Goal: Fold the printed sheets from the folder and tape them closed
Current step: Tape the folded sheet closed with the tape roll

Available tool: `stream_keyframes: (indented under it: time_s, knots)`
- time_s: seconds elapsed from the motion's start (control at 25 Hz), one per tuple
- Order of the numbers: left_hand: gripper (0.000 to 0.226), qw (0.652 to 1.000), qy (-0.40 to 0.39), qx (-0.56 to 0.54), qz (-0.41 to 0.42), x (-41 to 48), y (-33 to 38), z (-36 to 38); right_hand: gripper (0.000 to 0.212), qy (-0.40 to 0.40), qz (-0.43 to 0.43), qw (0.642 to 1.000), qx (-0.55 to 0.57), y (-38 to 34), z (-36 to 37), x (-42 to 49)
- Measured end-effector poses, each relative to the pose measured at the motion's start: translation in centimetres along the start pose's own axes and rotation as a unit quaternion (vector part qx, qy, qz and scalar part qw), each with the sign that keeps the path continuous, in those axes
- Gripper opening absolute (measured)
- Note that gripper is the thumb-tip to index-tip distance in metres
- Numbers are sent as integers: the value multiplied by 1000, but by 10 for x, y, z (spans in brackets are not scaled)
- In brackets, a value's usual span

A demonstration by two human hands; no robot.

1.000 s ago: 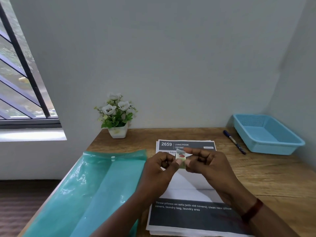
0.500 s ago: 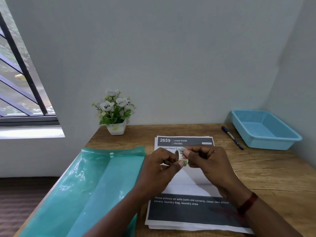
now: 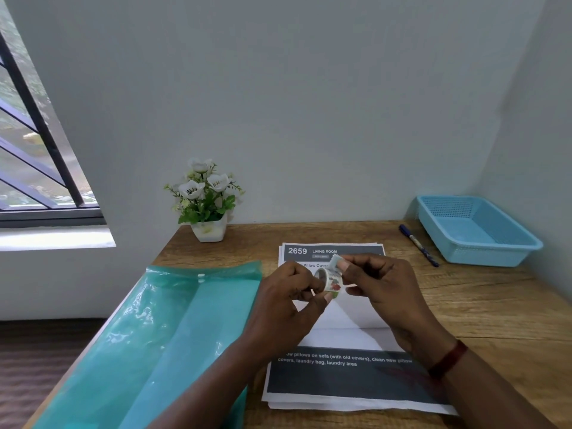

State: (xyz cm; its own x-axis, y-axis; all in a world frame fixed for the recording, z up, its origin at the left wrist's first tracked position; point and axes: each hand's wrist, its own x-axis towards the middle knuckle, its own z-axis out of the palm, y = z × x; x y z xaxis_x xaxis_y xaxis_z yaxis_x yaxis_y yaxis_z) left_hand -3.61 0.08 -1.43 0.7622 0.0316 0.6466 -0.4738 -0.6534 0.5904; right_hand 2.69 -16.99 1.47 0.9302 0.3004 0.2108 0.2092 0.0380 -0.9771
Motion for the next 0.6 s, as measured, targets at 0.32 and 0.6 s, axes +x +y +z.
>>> stream_keyframes:
  time_s: [0.32, 0.6]
  knots:
    - [9, 999, 22, 23, 27, 0, 0, -3, 13, 33, 9, 999, 35, -2, -5, 3]
    - [9, 987, 87, 112, -82, 13, 7, -22, 18, 48, -17, 997, 56, -5, -20, 6]
